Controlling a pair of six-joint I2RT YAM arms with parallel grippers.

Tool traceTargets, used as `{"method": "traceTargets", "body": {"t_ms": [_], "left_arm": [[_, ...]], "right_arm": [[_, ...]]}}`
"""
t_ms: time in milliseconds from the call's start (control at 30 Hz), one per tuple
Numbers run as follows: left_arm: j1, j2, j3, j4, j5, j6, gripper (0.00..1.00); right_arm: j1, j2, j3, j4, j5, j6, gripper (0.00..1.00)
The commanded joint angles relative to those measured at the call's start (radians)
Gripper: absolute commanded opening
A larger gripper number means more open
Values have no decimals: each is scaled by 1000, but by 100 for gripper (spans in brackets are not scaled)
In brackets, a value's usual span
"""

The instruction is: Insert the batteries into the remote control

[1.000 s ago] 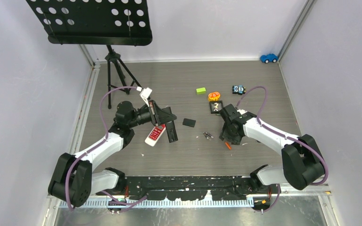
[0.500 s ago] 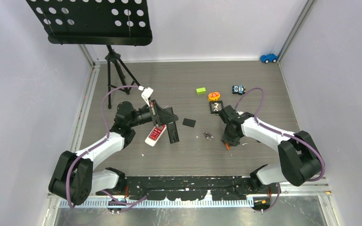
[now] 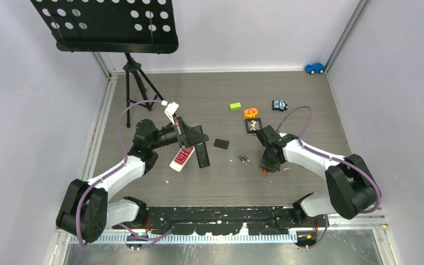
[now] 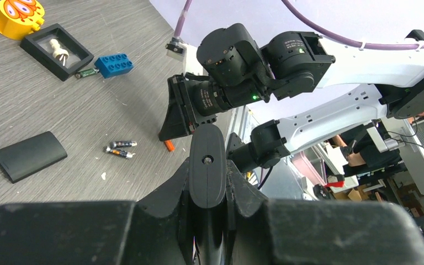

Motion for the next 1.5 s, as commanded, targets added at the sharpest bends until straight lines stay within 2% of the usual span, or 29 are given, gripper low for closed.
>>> {"method": "traceTargets", "body": {"t_ms": [0,233,467,600,733,933,1100,1167,1300,1400,1467], "left_arm": [[-5,-28,-2,67,11,-2,0],[-5,-37,-5,63,7,-3,0],[-5,-42,-6,50,-6,0,0],[-5,-53,-1,8,-33,20,0],[-5,-65,1,-30,-67,47,0],[-5,-68,8,-77,-115,67,0],[-5,-50,20,-80,-121,61,0],[-5,-43,23,-81,-121,58,0],[-5,-36,28,-79,-124,51,0],[-5,-36,28,-78,-131,45,0],[-5,-37,26,-79,-135,43,0]], "right_arm": [[-3,-17,-42,71,-2,154,24],[-3,-19,-32,61,32,216,25],[-2,-59,-31,94,12,161,7],[4,-182,-41,201,-52,60,4],[17,-384,-84,380,-175,-63,1],[30,-583,-102,529,-337,-139,1],[76,-721,-150,664,-353,-217,1],[85,-749,-159,670,-352,-256,0],[91,-742,-131,605,-252,-285,0],[91,-661,-53,426,-9,-204,0],[90,-579,17,252,182,-57,0]]}}
